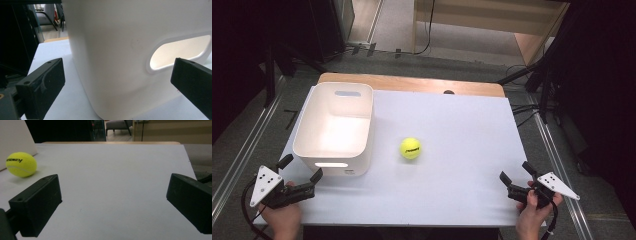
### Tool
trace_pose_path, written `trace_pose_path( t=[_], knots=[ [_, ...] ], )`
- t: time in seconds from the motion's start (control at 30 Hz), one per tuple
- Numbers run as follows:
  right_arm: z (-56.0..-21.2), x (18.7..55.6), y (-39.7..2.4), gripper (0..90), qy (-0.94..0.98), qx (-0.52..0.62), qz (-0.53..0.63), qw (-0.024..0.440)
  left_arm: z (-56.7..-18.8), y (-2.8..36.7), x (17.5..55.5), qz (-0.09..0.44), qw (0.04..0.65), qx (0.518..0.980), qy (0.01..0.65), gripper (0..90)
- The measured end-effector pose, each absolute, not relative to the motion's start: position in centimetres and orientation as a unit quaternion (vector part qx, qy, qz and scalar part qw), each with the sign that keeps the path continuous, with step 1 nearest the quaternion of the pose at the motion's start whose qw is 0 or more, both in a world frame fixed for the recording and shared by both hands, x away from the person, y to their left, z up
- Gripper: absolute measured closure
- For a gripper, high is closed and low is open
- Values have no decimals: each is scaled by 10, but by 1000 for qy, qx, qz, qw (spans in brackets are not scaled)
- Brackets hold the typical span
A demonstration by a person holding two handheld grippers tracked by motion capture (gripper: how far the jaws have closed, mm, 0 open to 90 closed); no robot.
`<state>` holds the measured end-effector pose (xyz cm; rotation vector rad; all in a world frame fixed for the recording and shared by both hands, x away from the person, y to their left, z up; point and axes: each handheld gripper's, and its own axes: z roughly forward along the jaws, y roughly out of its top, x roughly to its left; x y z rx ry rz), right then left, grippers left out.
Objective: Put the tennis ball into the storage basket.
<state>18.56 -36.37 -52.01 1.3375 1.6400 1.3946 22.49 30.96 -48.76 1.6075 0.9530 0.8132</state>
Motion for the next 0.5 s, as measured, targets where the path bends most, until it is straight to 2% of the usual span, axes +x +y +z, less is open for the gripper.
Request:
trace_pose_path(
  t=[0.33,0.43,0.5],
  knots=[
    [-515,190,-359,0,639,498,515,280,-488,309,225,342,520,674,398,0],
    [-510,197,-352,0,651,484,525,258,-488,308,225,342,518,676,397,0],
    [-507,201,-346,0,657,481,518,263,-488,308,225,343,517,677,397,0]
  ],
)
